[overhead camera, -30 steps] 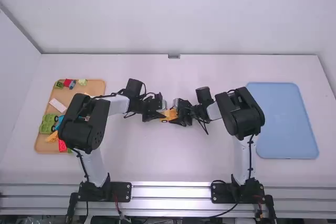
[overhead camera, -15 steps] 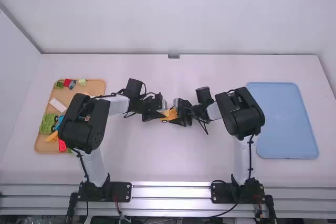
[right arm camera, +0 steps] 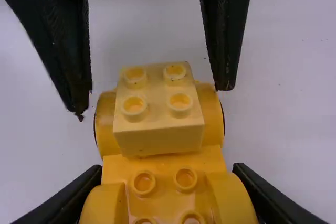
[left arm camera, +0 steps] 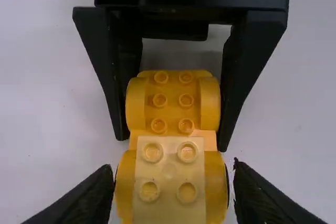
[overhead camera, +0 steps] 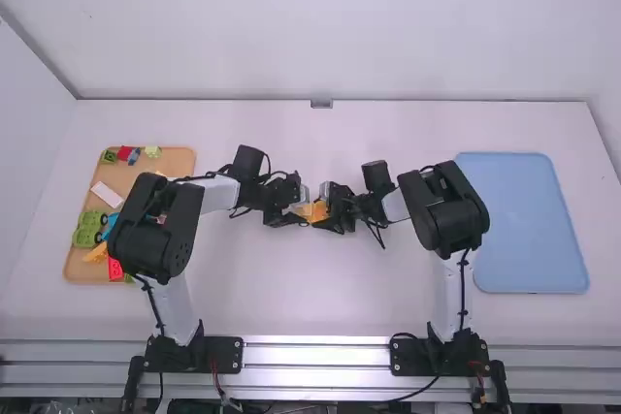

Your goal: Assemble lego blocks to make yellow taxi

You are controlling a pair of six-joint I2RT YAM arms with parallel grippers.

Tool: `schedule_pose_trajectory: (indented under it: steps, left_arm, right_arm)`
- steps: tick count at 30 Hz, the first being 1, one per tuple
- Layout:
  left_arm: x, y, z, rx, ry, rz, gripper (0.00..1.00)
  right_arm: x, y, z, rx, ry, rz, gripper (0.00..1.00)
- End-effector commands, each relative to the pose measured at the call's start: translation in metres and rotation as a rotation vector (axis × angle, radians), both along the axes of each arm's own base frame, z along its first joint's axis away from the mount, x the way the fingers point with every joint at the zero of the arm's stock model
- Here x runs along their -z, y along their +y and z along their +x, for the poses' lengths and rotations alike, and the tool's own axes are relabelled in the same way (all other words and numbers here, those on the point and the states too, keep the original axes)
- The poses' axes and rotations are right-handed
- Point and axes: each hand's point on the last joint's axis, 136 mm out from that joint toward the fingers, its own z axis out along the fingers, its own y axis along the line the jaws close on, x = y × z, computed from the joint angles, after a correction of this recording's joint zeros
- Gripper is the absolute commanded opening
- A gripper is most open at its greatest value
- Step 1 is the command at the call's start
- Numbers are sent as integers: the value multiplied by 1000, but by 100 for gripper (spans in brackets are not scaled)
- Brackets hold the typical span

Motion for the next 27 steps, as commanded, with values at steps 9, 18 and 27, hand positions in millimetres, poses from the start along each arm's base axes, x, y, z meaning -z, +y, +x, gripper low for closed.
schedule_pose_trajectory:
  steps: [9, 18, 27]
  left_arm:
    - [-39, 4, 11, -7, -15, -83, 50]
    - [-15, 7, 4, -18, 13, -27, 2]
    - [10, 2, -14, 23, 87, -42, 2]
  right_arm:
    - [9, -1, 0, 16, 28, -27, 62]
    - [9, -1, 0, 16, 27, -27, 62]
    - [9, -1, 0, 16, 27, -27, 62]
